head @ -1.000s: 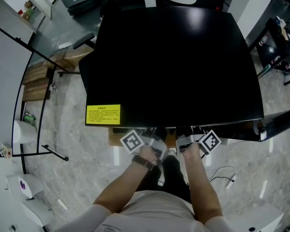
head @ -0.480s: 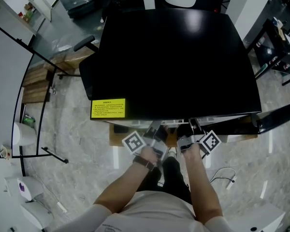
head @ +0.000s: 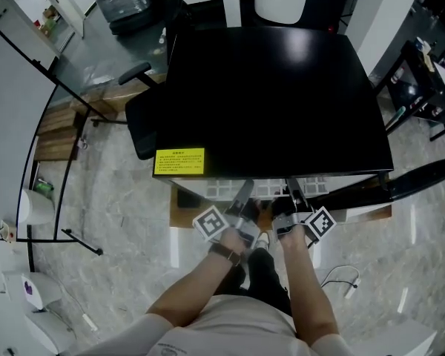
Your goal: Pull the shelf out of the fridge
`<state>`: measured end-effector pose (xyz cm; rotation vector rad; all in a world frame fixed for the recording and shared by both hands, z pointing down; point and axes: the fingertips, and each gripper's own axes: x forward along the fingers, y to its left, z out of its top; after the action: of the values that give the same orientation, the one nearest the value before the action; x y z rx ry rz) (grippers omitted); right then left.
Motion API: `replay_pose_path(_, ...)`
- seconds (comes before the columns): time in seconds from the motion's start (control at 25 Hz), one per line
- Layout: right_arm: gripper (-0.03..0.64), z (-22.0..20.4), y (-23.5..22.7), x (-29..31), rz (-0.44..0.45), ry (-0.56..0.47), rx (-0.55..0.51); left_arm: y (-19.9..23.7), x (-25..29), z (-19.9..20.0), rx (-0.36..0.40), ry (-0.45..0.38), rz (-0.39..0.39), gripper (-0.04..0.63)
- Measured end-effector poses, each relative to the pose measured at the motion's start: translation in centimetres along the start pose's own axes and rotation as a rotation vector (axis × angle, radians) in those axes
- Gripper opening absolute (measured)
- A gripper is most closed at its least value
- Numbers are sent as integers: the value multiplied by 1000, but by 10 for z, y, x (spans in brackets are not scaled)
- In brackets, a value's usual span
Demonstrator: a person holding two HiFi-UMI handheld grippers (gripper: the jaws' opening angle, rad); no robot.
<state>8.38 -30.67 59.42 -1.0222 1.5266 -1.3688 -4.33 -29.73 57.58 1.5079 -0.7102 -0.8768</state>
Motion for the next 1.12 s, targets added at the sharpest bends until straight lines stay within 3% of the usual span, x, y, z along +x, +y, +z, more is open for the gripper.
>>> replay_pose_path(0.2,43,-3,1,-12,-3,-21,6,11,-15,-3,47,-2,61,29)
replay_pose_path(0.76,41,-17,5,-51,-1,-92,8,10,-50,-24,64,49,84,29)
replay_pose_path(1.12,41,-20,9,-76,-5,-63,21,5,-68,-42,73,19,90,29)
